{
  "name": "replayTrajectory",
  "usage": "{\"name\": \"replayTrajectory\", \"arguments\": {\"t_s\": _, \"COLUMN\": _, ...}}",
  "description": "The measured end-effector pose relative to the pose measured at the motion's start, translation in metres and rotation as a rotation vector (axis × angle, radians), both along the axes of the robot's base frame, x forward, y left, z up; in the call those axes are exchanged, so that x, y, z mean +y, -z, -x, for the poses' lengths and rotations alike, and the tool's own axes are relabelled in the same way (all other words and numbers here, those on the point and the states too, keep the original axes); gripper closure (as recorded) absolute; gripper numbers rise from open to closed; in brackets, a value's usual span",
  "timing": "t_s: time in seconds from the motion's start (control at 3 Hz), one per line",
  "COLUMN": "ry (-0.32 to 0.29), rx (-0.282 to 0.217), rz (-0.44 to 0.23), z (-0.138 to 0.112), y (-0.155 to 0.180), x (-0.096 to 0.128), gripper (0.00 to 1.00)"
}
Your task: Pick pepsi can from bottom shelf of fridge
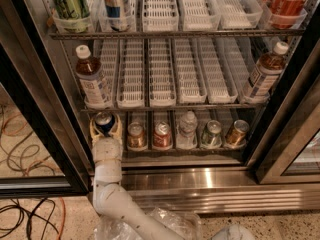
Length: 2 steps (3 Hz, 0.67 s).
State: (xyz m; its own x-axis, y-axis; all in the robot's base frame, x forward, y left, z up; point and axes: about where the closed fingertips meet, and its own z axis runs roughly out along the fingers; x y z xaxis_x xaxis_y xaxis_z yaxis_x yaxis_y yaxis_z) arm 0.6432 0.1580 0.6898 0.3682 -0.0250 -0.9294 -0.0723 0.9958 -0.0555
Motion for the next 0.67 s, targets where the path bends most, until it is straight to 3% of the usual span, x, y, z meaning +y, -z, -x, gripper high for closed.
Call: {"name": "replayTrajectory", "arguments": {"t_s": 0.67, "ry": -0.003, "rx": 0.026, "rz": 0.002, "z": 0.059, "y": 0.031, "x": -0.016, "gripper": 1.00}}
